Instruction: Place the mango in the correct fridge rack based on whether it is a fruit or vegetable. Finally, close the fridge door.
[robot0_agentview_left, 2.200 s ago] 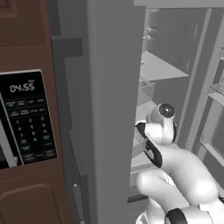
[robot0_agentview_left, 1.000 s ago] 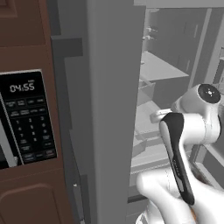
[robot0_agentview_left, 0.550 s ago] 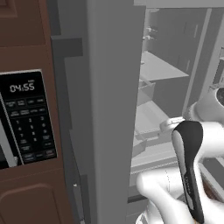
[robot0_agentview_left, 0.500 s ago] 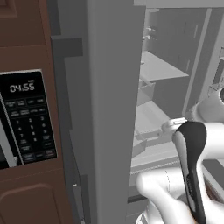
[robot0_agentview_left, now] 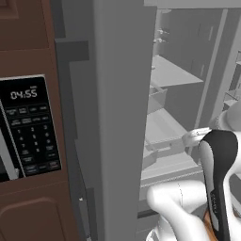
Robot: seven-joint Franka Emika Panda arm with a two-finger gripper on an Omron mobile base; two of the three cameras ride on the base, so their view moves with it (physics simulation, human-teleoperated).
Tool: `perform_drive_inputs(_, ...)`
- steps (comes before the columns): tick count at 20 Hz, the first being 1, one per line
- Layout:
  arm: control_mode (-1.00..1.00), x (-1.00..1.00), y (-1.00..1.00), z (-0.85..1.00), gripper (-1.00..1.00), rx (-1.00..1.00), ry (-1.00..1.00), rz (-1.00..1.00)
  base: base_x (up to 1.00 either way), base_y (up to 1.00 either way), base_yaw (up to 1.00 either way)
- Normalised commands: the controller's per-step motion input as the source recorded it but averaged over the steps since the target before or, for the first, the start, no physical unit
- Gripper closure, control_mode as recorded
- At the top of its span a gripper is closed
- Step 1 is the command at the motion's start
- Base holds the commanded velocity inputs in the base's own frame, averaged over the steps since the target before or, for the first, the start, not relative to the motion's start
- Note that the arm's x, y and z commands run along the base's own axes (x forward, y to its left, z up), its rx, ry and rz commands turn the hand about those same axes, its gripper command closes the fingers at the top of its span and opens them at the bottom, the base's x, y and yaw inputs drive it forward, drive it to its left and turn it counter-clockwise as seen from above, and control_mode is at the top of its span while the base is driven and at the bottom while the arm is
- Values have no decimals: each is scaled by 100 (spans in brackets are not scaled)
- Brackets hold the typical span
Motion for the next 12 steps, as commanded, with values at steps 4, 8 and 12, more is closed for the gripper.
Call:
perform_drive_inputs(4,100,0,0,0,-100,0,0,0,0,0,3)
perform_drive_inputs(8,100,0,0,0,-100,0,0,0,-37,0,6)
perform_drive_inputs(12,100,0,0,0,-100,0,0,0,-53,-8,5)
